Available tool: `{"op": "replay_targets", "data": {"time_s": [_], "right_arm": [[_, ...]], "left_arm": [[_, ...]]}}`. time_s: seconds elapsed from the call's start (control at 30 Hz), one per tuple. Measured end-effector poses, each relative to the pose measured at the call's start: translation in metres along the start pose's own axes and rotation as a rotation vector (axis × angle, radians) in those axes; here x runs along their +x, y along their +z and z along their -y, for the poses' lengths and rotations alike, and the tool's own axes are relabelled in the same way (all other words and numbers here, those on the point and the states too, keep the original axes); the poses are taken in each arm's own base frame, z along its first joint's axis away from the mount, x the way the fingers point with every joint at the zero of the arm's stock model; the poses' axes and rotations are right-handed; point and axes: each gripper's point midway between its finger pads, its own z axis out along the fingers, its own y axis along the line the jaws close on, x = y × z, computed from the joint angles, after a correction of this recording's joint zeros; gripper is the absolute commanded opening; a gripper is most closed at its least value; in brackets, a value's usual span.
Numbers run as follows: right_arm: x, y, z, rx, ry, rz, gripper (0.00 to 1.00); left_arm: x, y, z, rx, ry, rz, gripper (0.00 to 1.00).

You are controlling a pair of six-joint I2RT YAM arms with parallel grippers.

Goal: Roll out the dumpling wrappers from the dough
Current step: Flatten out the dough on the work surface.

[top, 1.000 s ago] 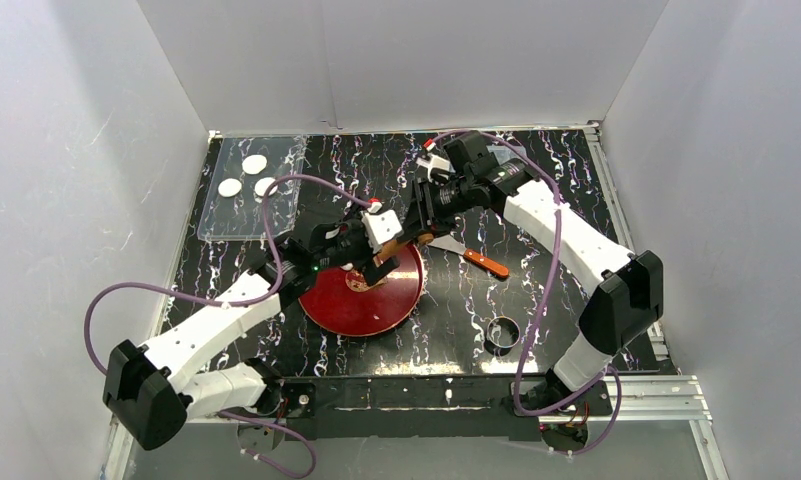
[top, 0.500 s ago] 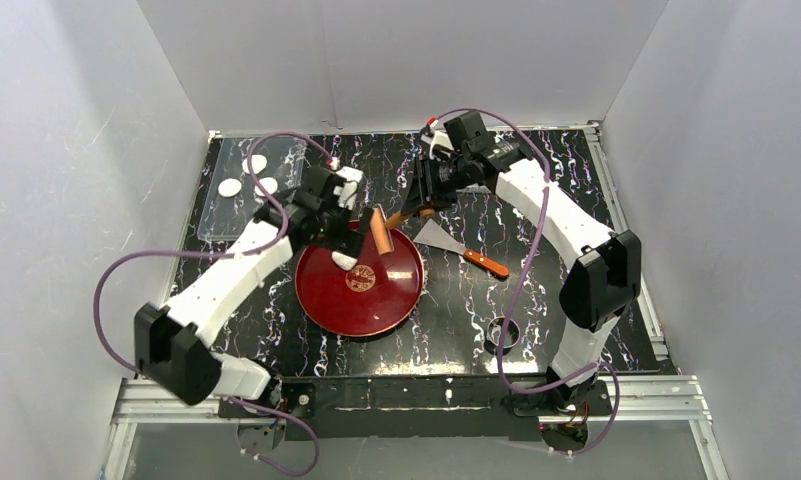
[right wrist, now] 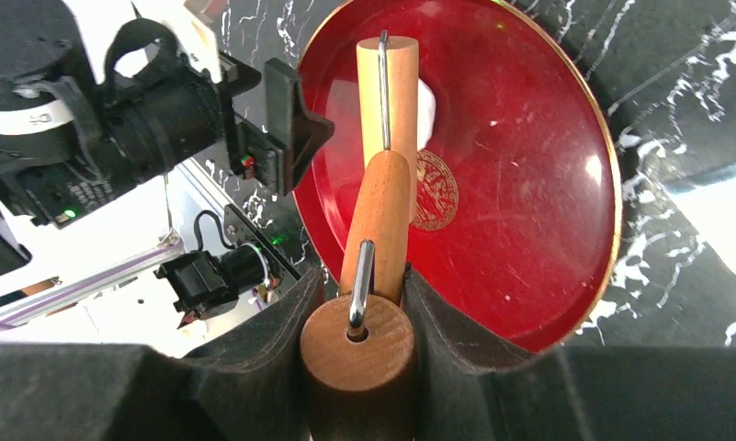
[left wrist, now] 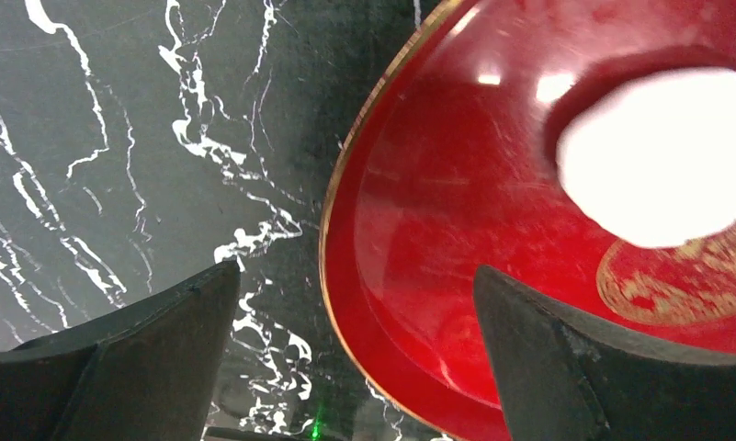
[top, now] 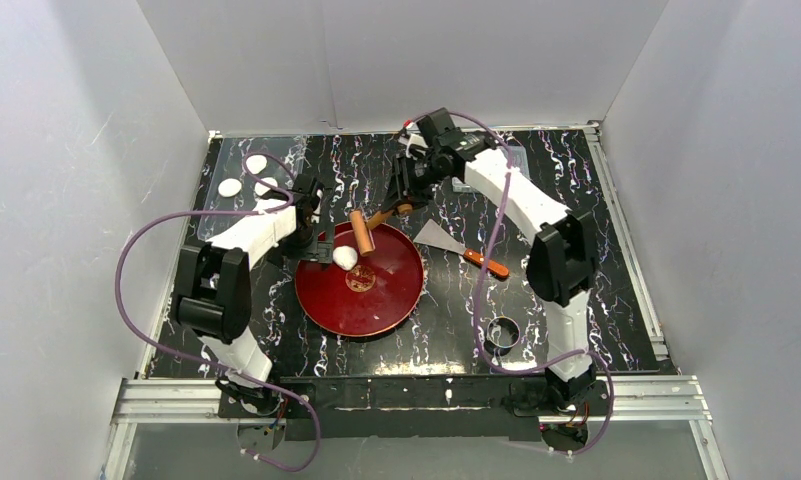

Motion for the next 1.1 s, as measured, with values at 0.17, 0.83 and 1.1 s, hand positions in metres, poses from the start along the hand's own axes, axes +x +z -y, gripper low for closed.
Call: {"op": "replay_targets", "data": {"time_s": [0.17,0.83,1.1], "right_arm": [[-0.002,0.023,0.000,0.005,0.032,-0.037,0.01],[0.009,0.037,0.011,0.043,0.091,-0.099,0.01],[0.021,0.034,0.033,0.149,0.067,-0.132,0.01]], "left_arm": [[0.006,0.028,-0.002,-0.014,-0.050,-0.037,0.86],[-0.008,0.036,0.023,0.108,-0.011,0.021,0.00],[-0.011,0.036,0.036,0.156,0.042,0.079,0.00]]}}
